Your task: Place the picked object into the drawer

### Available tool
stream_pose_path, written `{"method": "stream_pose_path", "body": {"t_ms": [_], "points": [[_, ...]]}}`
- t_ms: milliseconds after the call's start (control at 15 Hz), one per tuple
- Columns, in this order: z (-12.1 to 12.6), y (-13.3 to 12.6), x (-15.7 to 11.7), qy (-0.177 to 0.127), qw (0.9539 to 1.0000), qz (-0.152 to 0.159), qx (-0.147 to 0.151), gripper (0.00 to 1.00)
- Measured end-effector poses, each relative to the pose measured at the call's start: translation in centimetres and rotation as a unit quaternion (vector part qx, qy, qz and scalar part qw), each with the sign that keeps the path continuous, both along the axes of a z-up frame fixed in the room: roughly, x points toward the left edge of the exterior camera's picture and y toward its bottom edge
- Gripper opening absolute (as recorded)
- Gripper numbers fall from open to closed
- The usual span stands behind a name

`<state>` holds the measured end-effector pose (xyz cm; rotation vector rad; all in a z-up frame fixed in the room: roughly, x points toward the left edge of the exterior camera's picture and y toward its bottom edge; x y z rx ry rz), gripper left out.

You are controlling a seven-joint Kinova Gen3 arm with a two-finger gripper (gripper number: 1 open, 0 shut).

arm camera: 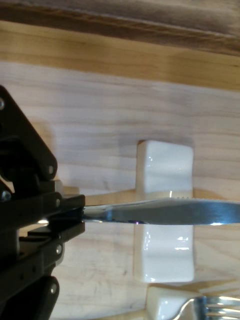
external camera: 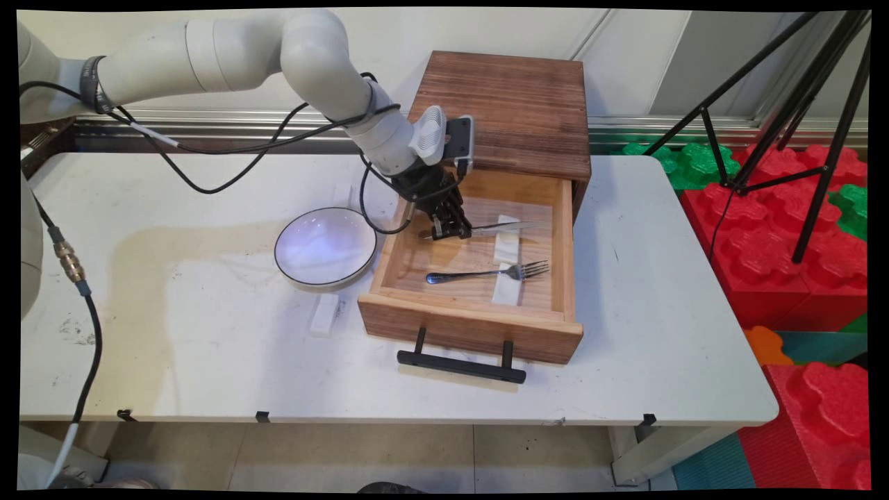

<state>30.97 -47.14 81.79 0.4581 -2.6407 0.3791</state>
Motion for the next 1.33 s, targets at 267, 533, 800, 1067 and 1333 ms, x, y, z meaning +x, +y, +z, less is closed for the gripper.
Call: {"method": "stream_pose_path", "body": {"t_ms": [267,533,800,1067,1333], "points": [[-0.39,-0.13,0.05,0.000,1.0000,-0.001,0.001,0.00],[-0.64,-0.31,-0.10,0.006,1.0000,-0.003,-0.001,0.00],[-0.90,-0.45,-0.24,0.010,0.9999,-0.004,-0.002,0.00],[-1.00,-0.50,-0.30,0.015,0.9999,-0.004,-0.004,1.00],[-0.61,-0.54,-0.20,0.022,0.9997,0.003,-0.008,1.00]]}}
